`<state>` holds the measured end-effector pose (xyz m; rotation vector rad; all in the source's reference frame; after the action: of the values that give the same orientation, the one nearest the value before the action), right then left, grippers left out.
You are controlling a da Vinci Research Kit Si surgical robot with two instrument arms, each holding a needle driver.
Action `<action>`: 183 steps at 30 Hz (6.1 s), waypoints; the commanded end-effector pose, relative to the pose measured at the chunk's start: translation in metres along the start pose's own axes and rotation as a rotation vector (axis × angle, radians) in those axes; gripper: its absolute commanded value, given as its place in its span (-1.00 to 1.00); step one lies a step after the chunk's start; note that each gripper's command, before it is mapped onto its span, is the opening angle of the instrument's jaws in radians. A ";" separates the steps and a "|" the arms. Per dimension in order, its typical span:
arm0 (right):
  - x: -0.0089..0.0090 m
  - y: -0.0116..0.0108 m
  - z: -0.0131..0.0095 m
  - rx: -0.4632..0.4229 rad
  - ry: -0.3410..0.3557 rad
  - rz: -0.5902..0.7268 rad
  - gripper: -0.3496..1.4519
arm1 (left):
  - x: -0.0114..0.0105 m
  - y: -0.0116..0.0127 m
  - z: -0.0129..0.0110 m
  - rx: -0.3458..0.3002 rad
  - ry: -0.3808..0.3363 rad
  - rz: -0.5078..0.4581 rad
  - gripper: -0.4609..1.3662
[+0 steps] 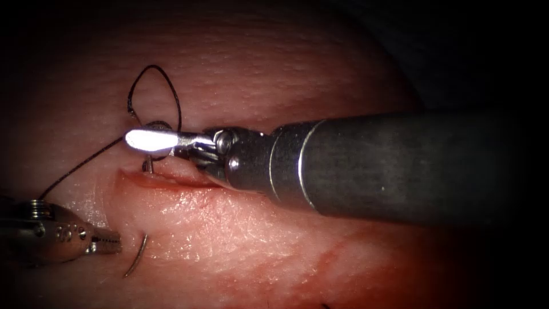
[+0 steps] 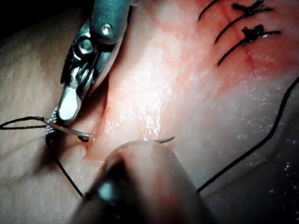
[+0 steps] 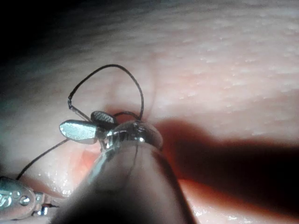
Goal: Wound Closure
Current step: Pass the needle through the bottom of the cut with the right driver, then use the left jaws to grab and pull the needle
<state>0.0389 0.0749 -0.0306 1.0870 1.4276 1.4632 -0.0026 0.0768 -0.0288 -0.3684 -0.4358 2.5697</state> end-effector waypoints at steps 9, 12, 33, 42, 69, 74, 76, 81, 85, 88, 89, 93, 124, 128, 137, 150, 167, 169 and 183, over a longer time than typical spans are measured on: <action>0.0000 0.0002 0.0004 -0.043 0.055 -0.220 0.14 | -0.0001 0.0001 -0.0001 -0.008 0.000 -0.001 -0.88; 0.0001 0.0006 0.0004 -0.069 0.066 -0.280 -0.55 | -0.0001 0.0002 -0.0001 -0.008 0.000 -0.001 -0.88; 0.0012 0.0013 -0.0002 -0.144 -0.050 -0.411 -1.00 | -0.0001 0.0004 -0.0002 -0.008 -0.001 -0.003 -0.88; -0.0004 -0.0002 -0.0015 -0.013 -0.157 -0.451 -1.00 | -0.0001 0.0004 -0.0002 -0.008 -0.001 -0.003 -0.88; 0.0046 0.0042 -0.0023 -0.108 -0.165 -0.499 0.48 | -0.0003 0.0005 -0.0002 -0.007 0.000 -0.003 -0.88; 0.0037 0.0055 -0.0022 -0.107 -0.169 -0.514 0.48 | -0.0002 0.0006 -0.0002 -0.007 0.000 -0.003 -0.88; 0.0031 0.0060 -0.0017 -0.101 -0.176 -0.525 0.48 | -0.0003 0.0006 -0.0003 -0.007 0.000 -0.003 -0.88; 0.0025 0.0061 -0.0008 -0.095 -0.181 -0.518 0.43 | -0.0003 0.0006 -0.0003 -0.007 0.000 -0.003 -0.88; 0.0022 0.0063 -0.0005 -0.093 -0.183 -0.521 -0.04 | -0.0003 0.0006 -0.0003 -0.007 0.000 -0.003 -0.88; 0.0022 0.0062 -0.0008 -0.087 -0.187 -0.466 -1.00 | -0.0003 0.0006 -0.0003 -0.007 0.000 -0.003 -0.88; 0.0022 0.0062 -0.0008 -0.090 -0.184 -0.436 -1.00 | -0.0003 0.0006 -0.0003 -0.007 0.000 -0.003 -0.88; 0.0020 0.0063 -0.0008 -0.107 -0.163 -0.304 -1.00 | -0.0003 0.0006 -0.0003 -0.007 0.000 -0.003 -0.88; -0.0054 0.0010 -0.0013 -0.116 -0.226 0.264 -1.00 | -0.0003 0.0005 -0.0002 -0.007 0.000 -0.002 -0.88; -0.0053 0.0009 -0.0014 -0.117 -0.226 0.270 -1.00 | -0.0003 0.0005 -0.0002 -0.007 0.000 -0.002 -0.88; -0.0034 0.0022 -0.0010 -0.084 -0.028 -0.035 0.44 | -0.0003 0.0005 -0.0002 -0.007 0.000 -0.002 -0.88; 0.0008 0.0046 -0.0032 -0.073 0.001 -0.457 0.57 | 0.0000 0.0004 -0.0005 -0.007 0.004 0.020 -0.87; 0.0019 0.0046 -0.0047 -0.019 -0.119 -0.511 0.71 | 0.0014 -0.0005 -0.0010 -0.041 0.173 0.065 -0.15; 0.0022 0.0045 -0.0051 -0.042 -0.153 -0.544 0.71 | 0.0014 -0.0006 -0.0011 -0.040 0.190 0.072 -0.09; 0.0038 0.0041 -0.0078 -0.042 -0.268 -0.609 0.71 | 0.0023 -0.0013 -0.0015 -0.092 0.395 0.055 -0.39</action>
<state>0.0303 0.0760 -0.0263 0.6924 1.3626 0.8744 -0.0037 0.0796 -0.0301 -0.9209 -0.4005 2.4467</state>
